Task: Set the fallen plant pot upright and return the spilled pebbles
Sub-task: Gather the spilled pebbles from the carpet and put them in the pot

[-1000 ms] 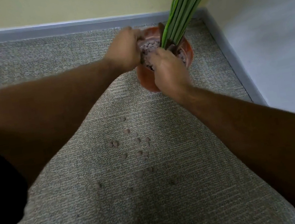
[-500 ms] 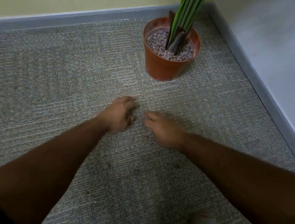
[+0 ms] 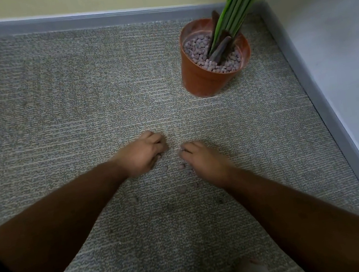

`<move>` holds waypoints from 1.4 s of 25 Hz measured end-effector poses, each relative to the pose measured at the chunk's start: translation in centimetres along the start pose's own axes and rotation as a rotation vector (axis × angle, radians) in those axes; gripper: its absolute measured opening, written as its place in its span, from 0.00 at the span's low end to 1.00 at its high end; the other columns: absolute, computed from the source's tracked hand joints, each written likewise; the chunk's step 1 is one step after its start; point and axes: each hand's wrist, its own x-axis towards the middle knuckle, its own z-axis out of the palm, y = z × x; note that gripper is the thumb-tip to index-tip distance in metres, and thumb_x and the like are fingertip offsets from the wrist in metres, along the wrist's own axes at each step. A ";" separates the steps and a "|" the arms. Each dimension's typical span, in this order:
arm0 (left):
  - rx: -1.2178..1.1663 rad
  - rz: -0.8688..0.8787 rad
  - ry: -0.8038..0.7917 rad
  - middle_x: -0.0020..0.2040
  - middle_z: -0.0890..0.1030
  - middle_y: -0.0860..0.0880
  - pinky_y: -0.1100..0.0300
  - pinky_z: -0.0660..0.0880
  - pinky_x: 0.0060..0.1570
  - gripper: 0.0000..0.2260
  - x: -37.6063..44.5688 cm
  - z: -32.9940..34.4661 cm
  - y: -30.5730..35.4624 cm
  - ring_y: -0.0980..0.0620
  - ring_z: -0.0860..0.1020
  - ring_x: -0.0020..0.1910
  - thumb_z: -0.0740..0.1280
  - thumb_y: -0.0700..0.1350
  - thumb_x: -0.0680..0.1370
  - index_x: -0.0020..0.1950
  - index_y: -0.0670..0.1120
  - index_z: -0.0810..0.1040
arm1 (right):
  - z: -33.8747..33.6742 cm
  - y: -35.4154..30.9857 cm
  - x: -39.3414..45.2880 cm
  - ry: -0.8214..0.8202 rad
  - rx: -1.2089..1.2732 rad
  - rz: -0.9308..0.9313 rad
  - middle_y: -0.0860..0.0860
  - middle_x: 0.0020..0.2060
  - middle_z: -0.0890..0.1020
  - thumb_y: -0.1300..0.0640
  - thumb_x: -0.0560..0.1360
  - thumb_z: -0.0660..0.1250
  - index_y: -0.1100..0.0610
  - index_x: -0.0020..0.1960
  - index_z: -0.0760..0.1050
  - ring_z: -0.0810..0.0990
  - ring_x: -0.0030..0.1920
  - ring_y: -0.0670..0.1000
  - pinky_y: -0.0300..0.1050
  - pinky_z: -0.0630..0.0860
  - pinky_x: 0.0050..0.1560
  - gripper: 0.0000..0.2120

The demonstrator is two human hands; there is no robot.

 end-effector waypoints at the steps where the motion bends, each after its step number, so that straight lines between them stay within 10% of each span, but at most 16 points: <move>1: 0.022 -0.007 0.025 0.66 0.75 0.51 0.53 0.77 0.57 0.15 -0.6 0.2 0.0 0.51 0.71 0.62 0.64 0.46 0.82 0.68 0.51 0.77 | 0.3 -0.1 -0.3 0.017 -0.006 0.013 0.56 0.67 0.73 0.65 0.75 0.65 0.59 0.68 0.73 0.70 0.67 0.58 0.55 0.76 0.62 0.20; 8: 0.046 -0.147 0.086 0.71 0.73 0.48 0.56 0.77 0.60 0.16 -1.7 1.2 0.2 0.50 0.72 0.66 0.68 0.41 0.80 0.68 0.49 0.78 | 1.0 -0.7 -0.9 0.062 0.014 0.097 0.55 0.61 0.75 0.64 0.77 0.63 0.59 0.63 0.75 0.72 0.62 0.56 0.51 0.74 0.60 0.16; 20: -0.219 -0.466 0.079 0.51 0.75 0.48 0.53 0.79 0.51 0.06 2.4 -1.1 1.1 0.48 0.78 0.47 0.70 0.35 0.75 0.44 0.45 0.82 | 0.3 -0.7 0.1 0.167 0.345 0.336 0.52 0.45 0.76 0.67 0.75 0.66 0.58 0.43 0.78 0.76 0.44 0.53 0.43 0.73 0.39 0.06; 35: -0.275 -0.398 0.172 0.47 0.76 0.48 0.55 0.78 0.47 0.08 2.6 -1.2 0.6 0.50 0.77 0.43 0.70 0.30 0.72 0.41 0.43 0.82 | -1.2 -0.1 0.5 0.239 0.520 0.406 0.54 0.45 0.80 0.66 0.74 0.70 0.60 0.43 0.82 0.80 0.44 0.53 0.49 0.79 0.51 0.04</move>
